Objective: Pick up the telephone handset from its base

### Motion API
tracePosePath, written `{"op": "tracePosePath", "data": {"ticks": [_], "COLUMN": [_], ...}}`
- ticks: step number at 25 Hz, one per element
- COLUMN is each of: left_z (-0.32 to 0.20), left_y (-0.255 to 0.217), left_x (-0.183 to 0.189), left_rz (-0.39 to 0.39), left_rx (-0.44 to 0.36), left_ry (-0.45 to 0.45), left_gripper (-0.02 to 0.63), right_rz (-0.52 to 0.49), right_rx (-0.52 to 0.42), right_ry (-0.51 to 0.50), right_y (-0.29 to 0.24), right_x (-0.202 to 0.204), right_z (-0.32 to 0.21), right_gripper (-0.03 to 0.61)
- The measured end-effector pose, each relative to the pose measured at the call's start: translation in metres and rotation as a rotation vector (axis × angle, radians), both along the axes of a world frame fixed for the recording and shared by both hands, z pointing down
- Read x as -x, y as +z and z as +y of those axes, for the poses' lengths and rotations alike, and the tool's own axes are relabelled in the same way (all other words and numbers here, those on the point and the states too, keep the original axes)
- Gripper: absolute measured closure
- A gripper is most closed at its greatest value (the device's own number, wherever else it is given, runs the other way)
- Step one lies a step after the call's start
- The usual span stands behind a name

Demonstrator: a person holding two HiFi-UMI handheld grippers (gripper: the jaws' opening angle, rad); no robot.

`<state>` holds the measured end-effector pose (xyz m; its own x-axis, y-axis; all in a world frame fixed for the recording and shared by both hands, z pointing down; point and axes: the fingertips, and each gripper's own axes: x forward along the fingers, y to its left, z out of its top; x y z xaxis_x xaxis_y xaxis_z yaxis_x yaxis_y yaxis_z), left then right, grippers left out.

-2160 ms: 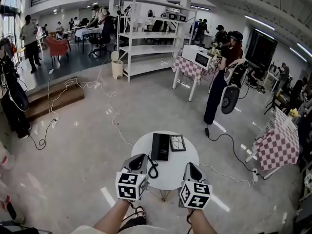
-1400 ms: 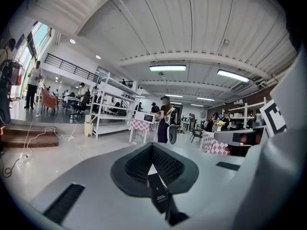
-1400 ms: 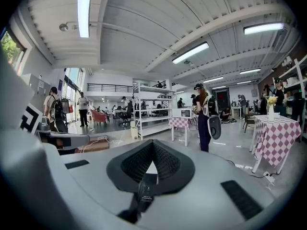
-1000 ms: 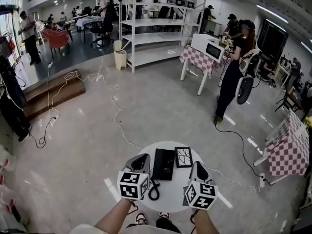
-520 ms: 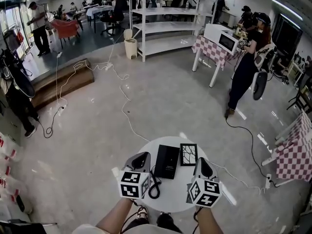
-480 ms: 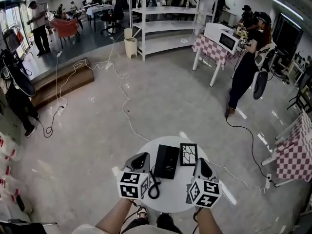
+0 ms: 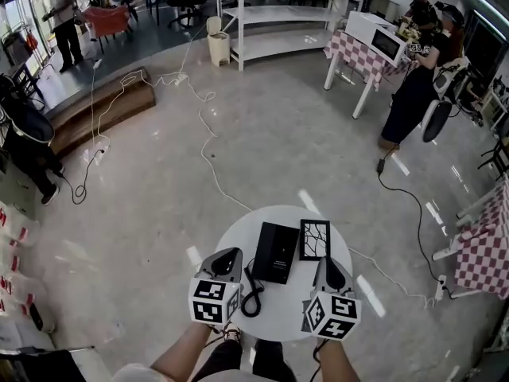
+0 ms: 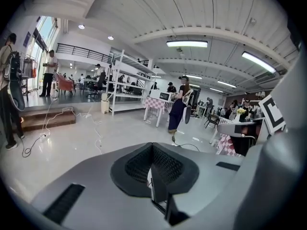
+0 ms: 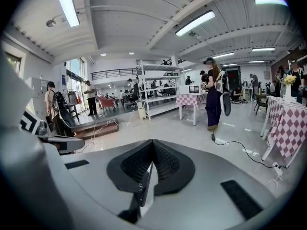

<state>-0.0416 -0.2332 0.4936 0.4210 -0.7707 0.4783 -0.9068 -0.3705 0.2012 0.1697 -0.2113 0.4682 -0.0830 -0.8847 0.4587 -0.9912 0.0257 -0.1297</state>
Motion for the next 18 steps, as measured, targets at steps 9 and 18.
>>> {"op": "tracePosePath", "data": {"ticks": [9, 18], "left_z": [0.014, 0.030], "left_y": [0.037, 0.070], "left_x": [-0.002, -0.005], "left_rz": [-0.020, -0.036], "left_rx": [0.070, 0.126], "left_ry": [0.009, 0.012], "left_gripper": [0.598, 0.598], "right_rz": [-0.018, -0.039], "right_rx": [0.068, 0.134], "right_ry": [-0.007, -0.009], "right_y": [0.038, 0.074], "right_x": [0.006, 0.006], "right_z": [0.009, 0.025], "right_gripper": [0.555, 0.555]}}
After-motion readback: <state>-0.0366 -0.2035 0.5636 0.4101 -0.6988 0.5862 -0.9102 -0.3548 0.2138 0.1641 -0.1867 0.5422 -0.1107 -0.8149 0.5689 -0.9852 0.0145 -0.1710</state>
